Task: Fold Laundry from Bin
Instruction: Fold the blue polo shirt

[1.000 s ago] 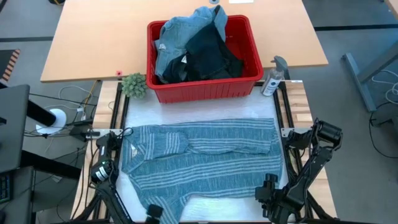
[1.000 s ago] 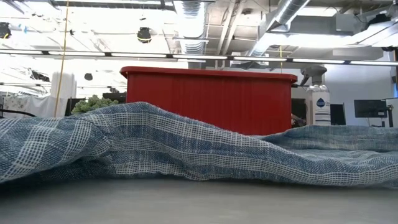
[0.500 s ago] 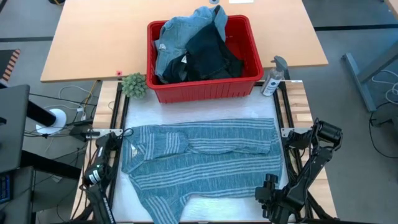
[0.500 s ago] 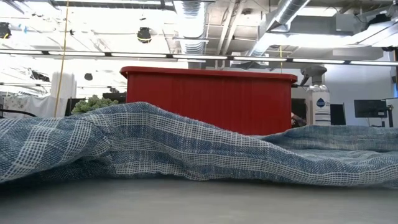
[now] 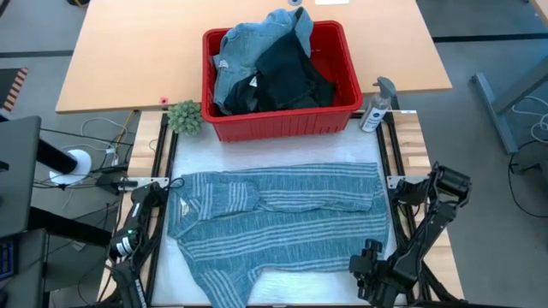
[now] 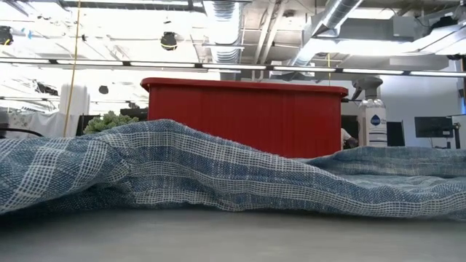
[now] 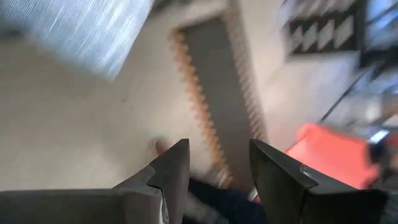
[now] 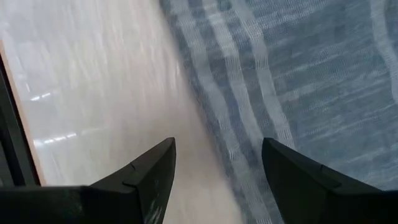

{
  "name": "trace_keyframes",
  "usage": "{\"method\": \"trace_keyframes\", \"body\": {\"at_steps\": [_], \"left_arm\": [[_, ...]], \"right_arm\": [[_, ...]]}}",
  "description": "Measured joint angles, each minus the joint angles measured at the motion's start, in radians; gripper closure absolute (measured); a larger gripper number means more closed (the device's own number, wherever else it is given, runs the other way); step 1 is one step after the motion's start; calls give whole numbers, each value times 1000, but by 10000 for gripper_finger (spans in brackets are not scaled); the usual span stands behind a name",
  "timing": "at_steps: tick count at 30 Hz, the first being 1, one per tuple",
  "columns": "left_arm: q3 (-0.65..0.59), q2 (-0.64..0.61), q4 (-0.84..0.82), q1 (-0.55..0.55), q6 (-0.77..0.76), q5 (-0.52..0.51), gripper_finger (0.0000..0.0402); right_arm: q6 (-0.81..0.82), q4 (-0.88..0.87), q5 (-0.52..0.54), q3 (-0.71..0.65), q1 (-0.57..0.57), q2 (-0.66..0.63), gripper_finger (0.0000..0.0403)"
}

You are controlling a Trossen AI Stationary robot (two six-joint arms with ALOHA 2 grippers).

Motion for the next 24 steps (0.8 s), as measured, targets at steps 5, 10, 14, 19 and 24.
{"method": "trace_keyframes", "body": {"at_steps": [5, 10, 14, 19, 24], "left_arm": [[0, 3, 14, 13, 104, -316, 248], [0, 4, 6, 46, 215, -342, 248], [0, 4, -86, 57, 192, -387, 254], [0, 4, -225, 45, 400, -222, 264], [6, 4, -112, 52, 1194, 107, 258]], "right_arm": [[25, 0, 0, 0, -29, 0, 138], [28, -3, 0, 0, -53, 0, 138], [28, -2, 0, 0, -70, 0, 138], [-1, -2, 3, 0, -84, 0, 138], [-59, -1, -21, 0, -112, 0, 138]]}}
